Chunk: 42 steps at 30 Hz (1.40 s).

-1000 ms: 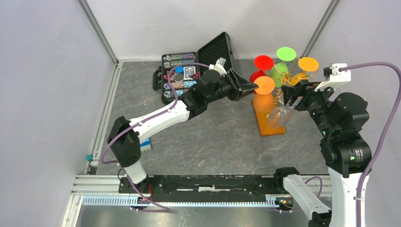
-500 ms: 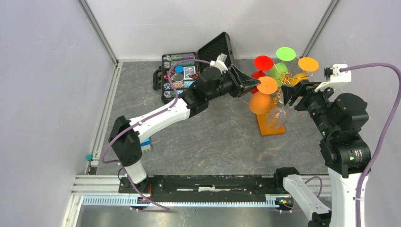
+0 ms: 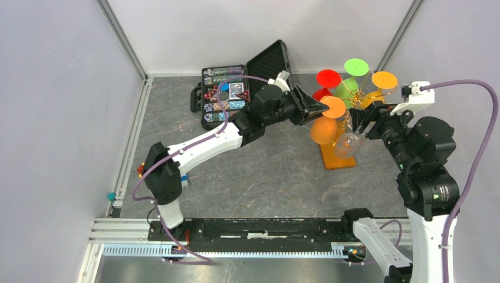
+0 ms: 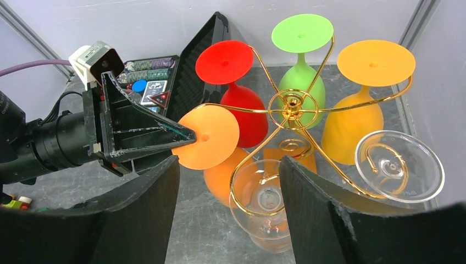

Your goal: Take the wine glass off the wine glass rack

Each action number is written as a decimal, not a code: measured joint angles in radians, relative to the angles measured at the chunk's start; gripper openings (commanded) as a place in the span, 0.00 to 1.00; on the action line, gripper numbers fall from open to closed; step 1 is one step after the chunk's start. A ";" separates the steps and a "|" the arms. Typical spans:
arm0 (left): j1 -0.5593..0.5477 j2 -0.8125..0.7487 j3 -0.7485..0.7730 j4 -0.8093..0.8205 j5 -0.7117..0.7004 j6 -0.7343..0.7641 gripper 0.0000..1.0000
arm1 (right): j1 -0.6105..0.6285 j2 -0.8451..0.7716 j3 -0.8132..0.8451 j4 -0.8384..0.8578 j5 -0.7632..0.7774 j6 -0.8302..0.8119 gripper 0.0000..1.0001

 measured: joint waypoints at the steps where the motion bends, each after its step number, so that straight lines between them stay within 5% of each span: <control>1: -0.002 0.000 0.000 -0.003 -0.001 0.000 0.45 | 0.000 -0.002 -0.003 0.000 0.000 0.000 0.72; 16: -0.010 -0.041 -0.001 -0.051 -0.040 0.023 0.26 | 0.000 -0.029 -0.018 0.006 0.021 0.000 0.72; 23: -0.010 -0.048 -0.001 -0.061 -0.059 0.032 0.03 | 0.000 -0.036 -0.020 0.008 0.022 0.000 0.72; 42: -0.010 -0.063 0.033 -0.089 -0.121 0.064 0.02 | 0.000 -0.050 -0.023 0.013 0.048 0.000 0.72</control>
